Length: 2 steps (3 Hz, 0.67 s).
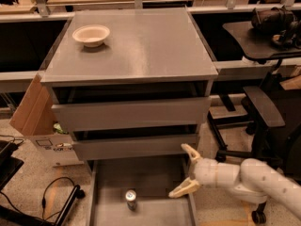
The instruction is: Pick redbull can from bottom drawer and place on counter
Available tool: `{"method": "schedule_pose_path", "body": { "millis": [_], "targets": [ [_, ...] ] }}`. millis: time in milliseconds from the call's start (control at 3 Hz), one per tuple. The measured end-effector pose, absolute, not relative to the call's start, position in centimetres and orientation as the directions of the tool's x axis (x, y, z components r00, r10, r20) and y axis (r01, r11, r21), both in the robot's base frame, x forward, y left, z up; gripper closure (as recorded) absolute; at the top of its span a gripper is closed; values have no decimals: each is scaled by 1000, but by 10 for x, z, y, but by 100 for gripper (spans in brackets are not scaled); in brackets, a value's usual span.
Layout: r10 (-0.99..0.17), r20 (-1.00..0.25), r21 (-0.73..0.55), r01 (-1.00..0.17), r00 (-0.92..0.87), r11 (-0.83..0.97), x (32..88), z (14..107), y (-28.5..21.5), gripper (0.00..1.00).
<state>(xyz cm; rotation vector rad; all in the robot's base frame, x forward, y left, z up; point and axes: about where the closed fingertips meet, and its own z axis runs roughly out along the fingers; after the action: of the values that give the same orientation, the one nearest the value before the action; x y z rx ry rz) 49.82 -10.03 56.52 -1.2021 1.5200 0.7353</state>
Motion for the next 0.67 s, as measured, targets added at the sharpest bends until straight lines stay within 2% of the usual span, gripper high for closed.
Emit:
{"method": "schedule_pose_path", "body": {
  "millis": [333,667],
  "targets": [
    [-251,-966,-22,-954,-56,299,501,474,-65,0],
    [-251,-966,-22,-954,-56,299,501,474,-65,0]
  ]
}}
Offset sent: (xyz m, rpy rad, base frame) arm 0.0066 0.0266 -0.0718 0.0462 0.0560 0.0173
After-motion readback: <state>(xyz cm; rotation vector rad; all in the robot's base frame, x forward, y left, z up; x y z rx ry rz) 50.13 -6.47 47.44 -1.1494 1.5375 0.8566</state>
